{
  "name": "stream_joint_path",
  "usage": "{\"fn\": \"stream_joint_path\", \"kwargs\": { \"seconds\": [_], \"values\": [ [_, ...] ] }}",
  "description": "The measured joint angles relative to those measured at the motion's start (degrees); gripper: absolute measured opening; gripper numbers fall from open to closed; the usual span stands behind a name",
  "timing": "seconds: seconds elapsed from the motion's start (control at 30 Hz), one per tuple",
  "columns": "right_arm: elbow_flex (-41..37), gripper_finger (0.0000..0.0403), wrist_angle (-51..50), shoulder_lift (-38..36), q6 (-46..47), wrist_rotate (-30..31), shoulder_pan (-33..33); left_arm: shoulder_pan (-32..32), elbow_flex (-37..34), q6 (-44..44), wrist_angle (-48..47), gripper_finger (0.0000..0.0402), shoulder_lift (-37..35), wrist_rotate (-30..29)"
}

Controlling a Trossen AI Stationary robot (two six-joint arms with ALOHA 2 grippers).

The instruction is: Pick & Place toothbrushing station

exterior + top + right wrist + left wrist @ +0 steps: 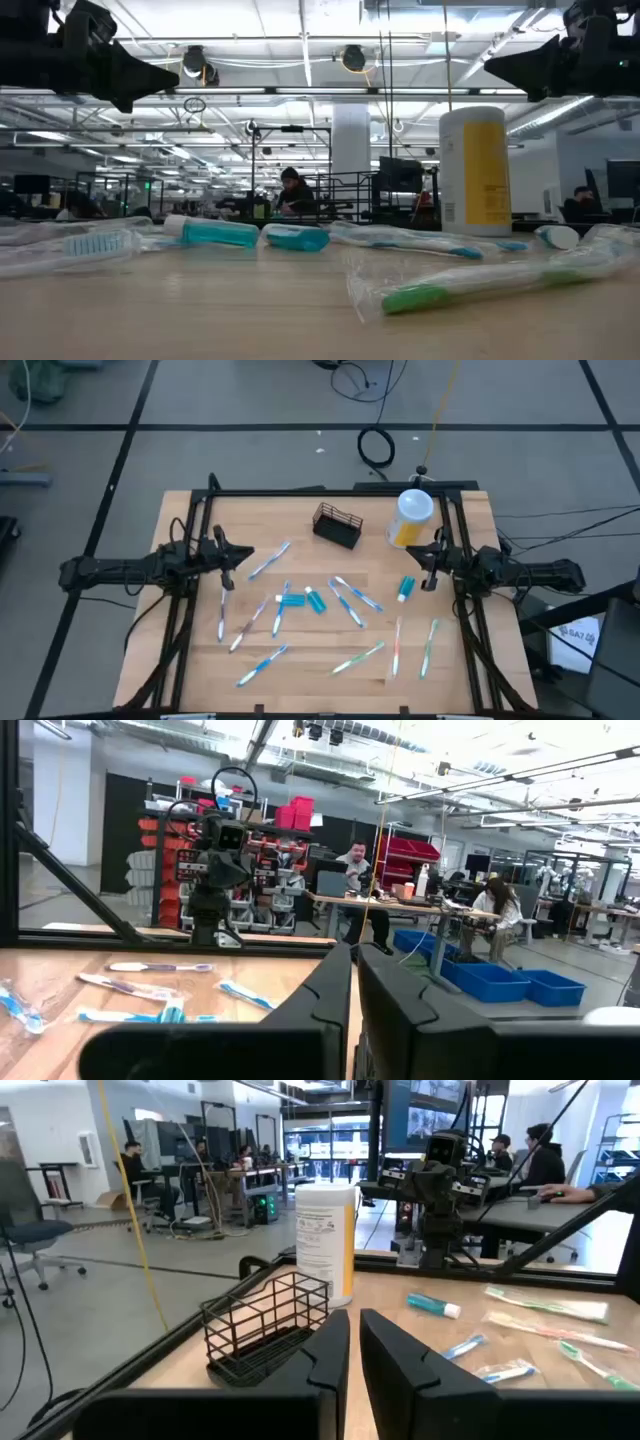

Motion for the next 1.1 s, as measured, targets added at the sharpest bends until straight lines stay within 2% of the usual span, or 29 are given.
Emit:
{"fn": "stream_joint_path", "kwargs": {
  "seconds": [0.67,0.9,1.1],
  "values": [
    [0.0,0.002,0.01,0.0,-0.05,0.0,0.0,0.0,0.04,-0.4,1.48,0.0035,0.0,-0.23],
    [0.0,0.002,8.09,0.98,-0.04,-0.01,0.0,0.0,0.04,-2.59,4.31,0.0084,0.7,-0.29],
    [0.0,0.002,17.03,6.53,2.78,-0.35,0.0,0.0,0.07,-3.87,7.44,0.0124,3.09,-2.21]
  ]
}}
